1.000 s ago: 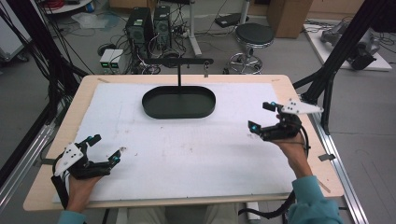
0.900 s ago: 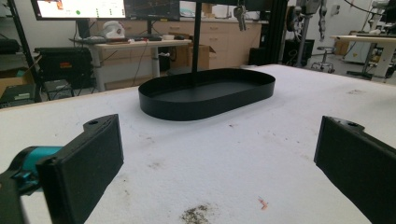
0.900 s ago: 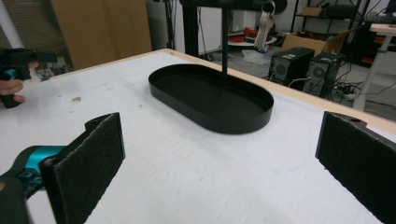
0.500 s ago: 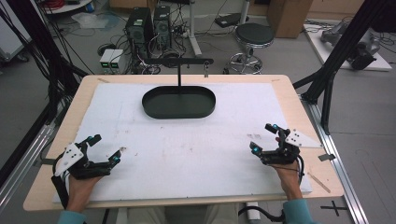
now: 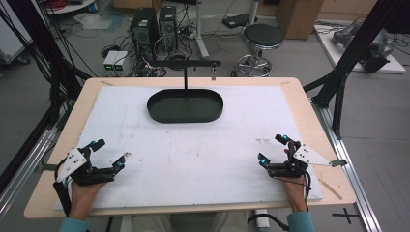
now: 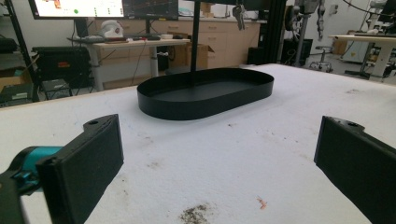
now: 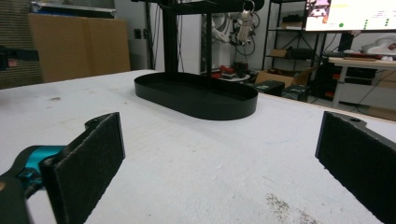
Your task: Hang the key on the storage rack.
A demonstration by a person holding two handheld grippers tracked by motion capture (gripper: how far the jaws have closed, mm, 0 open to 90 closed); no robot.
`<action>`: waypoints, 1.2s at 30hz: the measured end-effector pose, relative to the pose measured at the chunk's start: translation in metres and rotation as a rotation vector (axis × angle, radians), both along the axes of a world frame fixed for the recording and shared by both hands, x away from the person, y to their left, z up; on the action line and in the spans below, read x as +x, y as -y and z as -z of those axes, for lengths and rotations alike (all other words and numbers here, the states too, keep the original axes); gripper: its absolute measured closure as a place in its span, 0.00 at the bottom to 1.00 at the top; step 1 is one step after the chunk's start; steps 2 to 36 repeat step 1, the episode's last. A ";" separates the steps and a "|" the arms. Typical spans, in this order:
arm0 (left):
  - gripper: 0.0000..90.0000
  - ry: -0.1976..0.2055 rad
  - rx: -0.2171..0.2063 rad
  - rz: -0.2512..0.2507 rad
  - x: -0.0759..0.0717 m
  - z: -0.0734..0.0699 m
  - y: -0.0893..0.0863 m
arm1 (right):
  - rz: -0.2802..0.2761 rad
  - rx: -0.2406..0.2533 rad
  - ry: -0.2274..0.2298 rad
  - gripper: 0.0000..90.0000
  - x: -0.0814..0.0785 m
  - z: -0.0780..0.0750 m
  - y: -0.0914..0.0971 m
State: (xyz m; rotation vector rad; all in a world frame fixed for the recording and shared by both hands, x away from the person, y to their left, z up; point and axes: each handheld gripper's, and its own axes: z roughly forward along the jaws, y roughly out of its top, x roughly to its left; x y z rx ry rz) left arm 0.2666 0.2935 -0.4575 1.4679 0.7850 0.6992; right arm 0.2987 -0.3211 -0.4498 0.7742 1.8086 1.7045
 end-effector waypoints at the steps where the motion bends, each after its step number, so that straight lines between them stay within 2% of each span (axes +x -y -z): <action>1: 0.02 0.003 0.002 -0.002 0.000 0.000 0.000 | 0.002 -0.002 0.001 0.01 0.000 0.000 0.000; 36: 0.02 0.003 0.002 -0.002 0.000 0.000 0.000 | 0.002 -0.002 0.001 0.01 0.000 0.000 0.000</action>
